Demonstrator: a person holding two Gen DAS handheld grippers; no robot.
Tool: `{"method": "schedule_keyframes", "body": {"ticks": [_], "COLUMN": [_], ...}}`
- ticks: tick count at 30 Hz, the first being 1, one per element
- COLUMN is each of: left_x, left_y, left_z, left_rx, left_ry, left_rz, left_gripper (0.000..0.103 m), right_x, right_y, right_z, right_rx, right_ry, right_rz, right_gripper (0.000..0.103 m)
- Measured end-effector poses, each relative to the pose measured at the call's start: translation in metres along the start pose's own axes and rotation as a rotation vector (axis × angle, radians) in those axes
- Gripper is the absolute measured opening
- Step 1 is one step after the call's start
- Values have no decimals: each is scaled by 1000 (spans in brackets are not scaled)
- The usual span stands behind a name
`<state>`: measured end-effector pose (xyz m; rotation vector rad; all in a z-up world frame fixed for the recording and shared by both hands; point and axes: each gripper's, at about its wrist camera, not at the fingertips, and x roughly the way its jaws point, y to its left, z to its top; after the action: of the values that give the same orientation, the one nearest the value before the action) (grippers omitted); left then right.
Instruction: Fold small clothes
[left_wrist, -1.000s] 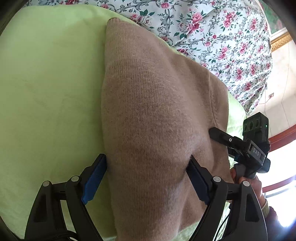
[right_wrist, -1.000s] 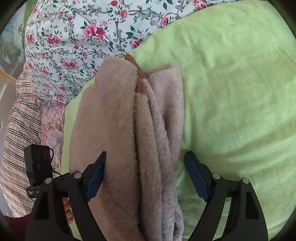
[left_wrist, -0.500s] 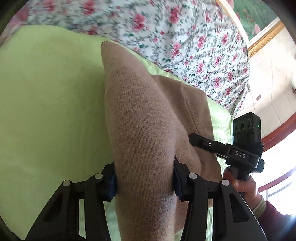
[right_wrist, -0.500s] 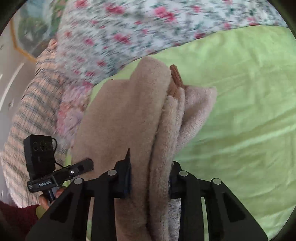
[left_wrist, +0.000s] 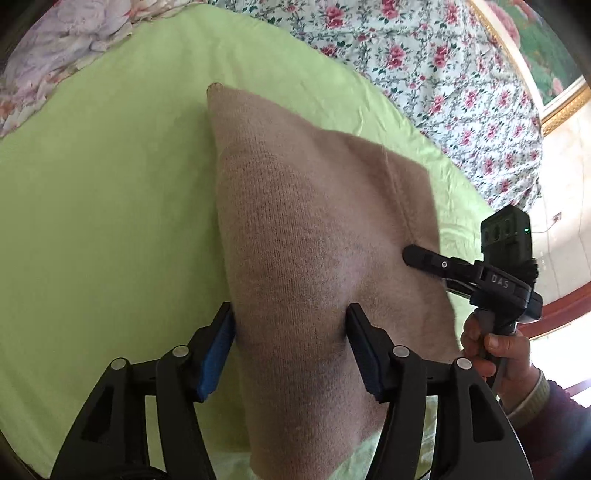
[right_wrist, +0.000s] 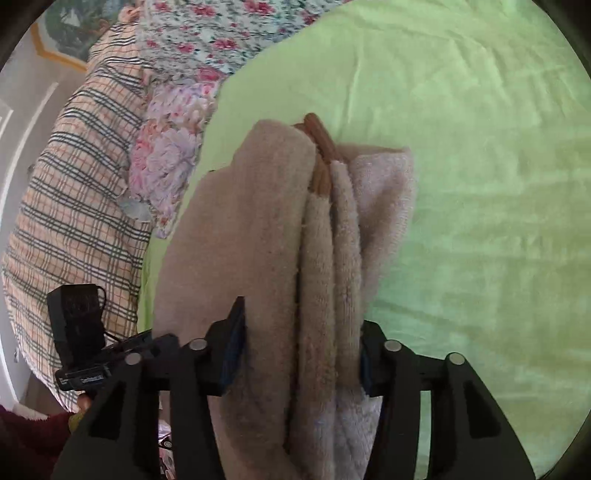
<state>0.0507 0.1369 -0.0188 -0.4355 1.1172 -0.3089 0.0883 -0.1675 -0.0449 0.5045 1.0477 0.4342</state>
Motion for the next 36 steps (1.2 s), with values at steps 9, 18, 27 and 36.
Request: {"method": "schedule_keyframes", "body": {"ticks": [9, 18, 27, 36], "left_x": [-15, 3, 6, -58], "left_y": [6, -10, -14, -19], "left_z": [34, 49, 39, -53], "left_rx": [-7, 18, 82, 208], "left_ry": [-80, -77, -56, -31], "left_rz": [43, 127, 199, 214], "left_gripper": [63, 50, 50, 53], "right_x": [-31, -29, 5, -70], "right_y": [22, 48, 5, 30], "right_z": [38, 88, 82, -25], "right_rx": [-79, -176, -53, -115], "right_ry": [-149, -166, -57, -51], "right_rz": [-90, -116, -194, -40], "right_gripper": [47, 5, 22, 26]}}
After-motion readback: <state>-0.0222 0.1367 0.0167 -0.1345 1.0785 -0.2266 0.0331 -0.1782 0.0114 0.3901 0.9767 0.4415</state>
